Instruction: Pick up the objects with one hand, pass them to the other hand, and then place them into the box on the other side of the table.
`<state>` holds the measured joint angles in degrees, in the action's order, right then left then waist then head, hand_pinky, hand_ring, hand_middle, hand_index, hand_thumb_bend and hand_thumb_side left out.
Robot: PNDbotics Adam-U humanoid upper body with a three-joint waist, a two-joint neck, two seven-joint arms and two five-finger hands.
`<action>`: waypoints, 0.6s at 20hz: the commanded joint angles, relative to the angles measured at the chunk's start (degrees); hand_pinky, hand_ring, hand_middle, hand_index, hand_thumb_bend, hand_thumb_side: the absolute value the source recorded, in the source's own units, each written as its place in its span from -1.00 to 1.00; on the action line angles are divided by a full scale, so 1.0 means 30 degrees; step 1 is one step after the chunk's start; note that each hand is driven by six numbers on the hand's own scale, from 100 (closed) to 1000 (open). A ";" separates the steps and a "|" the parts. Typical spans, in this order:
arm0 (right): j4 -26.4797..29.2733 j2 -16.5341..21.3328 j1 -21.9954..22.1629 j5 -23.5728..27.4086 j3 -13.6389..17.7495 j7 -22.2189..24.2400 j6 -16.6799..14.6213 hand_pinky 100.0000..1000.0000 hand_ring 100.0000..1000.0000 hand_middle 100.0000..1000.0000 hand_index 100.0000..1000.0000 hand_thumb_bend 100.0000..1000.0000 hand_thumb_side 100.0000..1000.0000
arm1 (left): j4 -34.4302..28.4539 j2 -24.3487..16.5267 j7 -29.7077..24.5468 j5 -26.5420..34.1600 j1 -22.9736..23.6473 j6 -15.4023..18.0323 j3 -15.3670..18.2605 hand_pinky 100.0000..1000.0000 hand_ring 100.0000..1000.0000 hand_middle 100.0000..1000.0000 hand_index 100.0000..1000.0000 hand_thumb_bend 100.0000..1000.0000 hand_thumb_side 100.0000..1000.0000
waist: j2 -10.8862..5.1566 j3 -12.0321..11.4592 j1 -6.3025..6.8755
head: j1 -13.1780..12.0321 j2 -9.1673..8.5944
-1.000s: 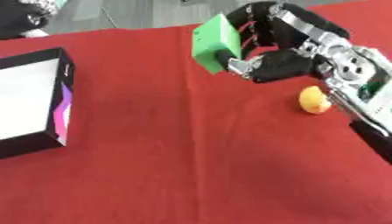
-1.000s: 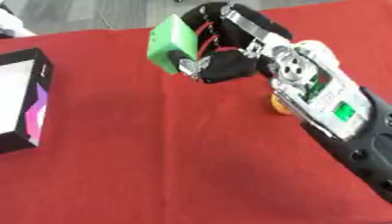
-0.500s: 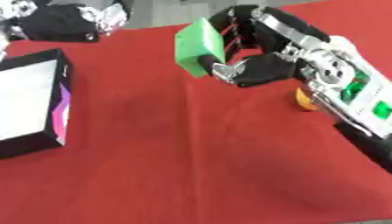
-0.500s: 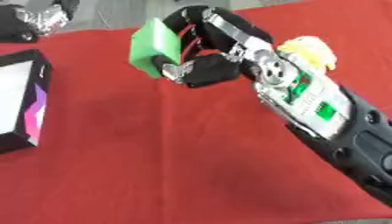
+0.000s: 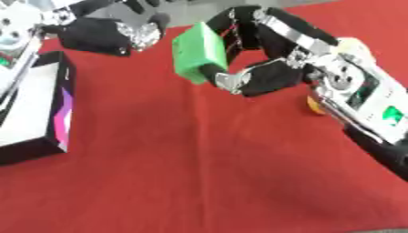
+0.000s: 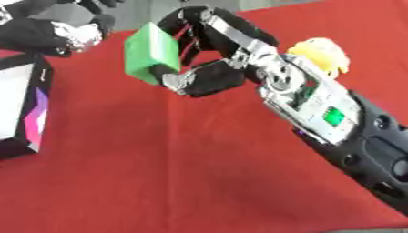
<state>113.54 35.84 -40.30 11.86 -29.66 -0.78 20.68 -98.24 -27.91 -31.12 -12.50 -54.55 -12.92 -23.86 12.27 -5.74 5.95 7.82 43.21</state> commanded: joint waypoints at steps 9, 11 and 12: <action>0.0352 0.0120 -0.0292 -0.0310 0.0097 0.0346 0.0270 0.07 0.14 -0.15 0.02 -1.00 -0.98 | -0.0376 -0.0324 -0.1833 0.1767 0.0158 0.0816 0.0591 0.65 0.73 0.71 0.66 -0.96 0.42 | -0.0526 0.0051 0.0182 | 0.0180 -0.0279; 0.0352 0.0126 -0.0297 -0.0292 0.0095 0.0352 0.0325 0.07 0.14 -0.15 0.02 -1.00 -0.98 | -0.0408 -0.0367 -0.2096 0.1915 0.0227 0.0918 0.0603 0.65 0.73 0.71 0.66 -0.97 0.46 | -0.0517 0.0058 0.0184 | 0.0184 -0.0271; 0.0352 0.0124 -0.0301 -0.0287 0.0096 0.0354 0.0339 0.07 0.14 -0.15 0.02 -1.00 -0.98 | -0.0385 -0.0369 -0.2228 0.1975 0.0253 0.0925 0.0592 0.65 0.73 0.71 0.66 -0.98 0.49 | -0.0513 0.0064 0.0181 | 0.0183 -0.0271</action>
<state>113.54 35.60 -40.30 11.14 -29.77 0.27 21.54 -98.61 -27.65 -37.22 -6.97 -53.08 -10.32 -23.10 12.27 -5.54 5.95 8.25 43.13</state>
